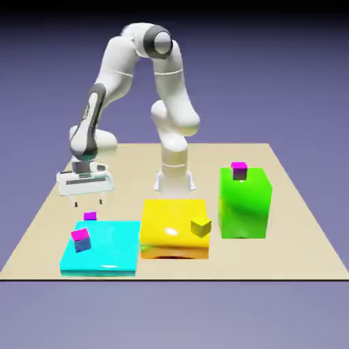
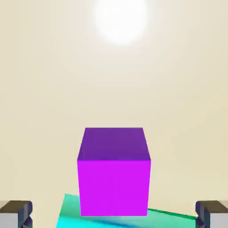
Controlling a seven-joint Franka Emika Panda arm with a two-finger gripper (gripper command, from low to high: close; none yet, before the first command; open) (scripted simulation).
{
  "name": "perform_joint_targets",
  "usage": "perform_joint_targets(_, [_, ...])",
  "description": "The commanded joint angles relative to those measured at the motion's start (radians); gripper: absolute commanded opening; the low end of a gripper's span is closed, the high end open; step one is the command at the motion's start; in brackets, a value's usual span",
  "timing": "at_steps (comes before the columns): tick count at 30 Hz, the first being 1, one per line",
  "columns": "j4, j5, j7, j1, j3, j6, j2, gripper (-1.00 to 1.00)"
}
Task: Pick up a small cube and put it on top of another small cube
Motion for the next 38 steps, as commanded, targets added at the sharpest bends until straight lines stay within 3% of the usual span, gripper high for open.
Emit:
perform_joint_targets(1, [0.019,0.044,-0.039,0.001,0.008,0.011,0.035,0.0])
perform_joint_targets(5, [0.078,0.175,-0.159,0.005,0.032,0.042,0.141,0.0])
perform_joint_targets(6, [0.078,0.175,-0.159,0.005,0.032,0.042,0.141,-1.0])
perform_joint_targets(14, [-0.057,-0.129,0.116,-0.004,-0.023,-0.031,-0.103,-1.0])
perform_joint_targets(28, [0.41,-0.738,0.36,0.213,-0.041,-0.472,-0.036,-1.0])
perform_joint_targets(30, [0.426,-0.758,0.368,0.22,-0.042,-0.486,-0.034,-1.0])
perform_joint_targets(34, [0.415,-0.689,0.311,0.235,-0.004,-0.344,0.096,-1.0])
perform_joint_targets(35, [0.415,-0.689,0.311,0.235,-0.004,-0.344,0.096,1.0])
perform_joint_targets(38, [0.421,-0.727,0.343,0.227,-0.025,-0.423,0.024,1.0])
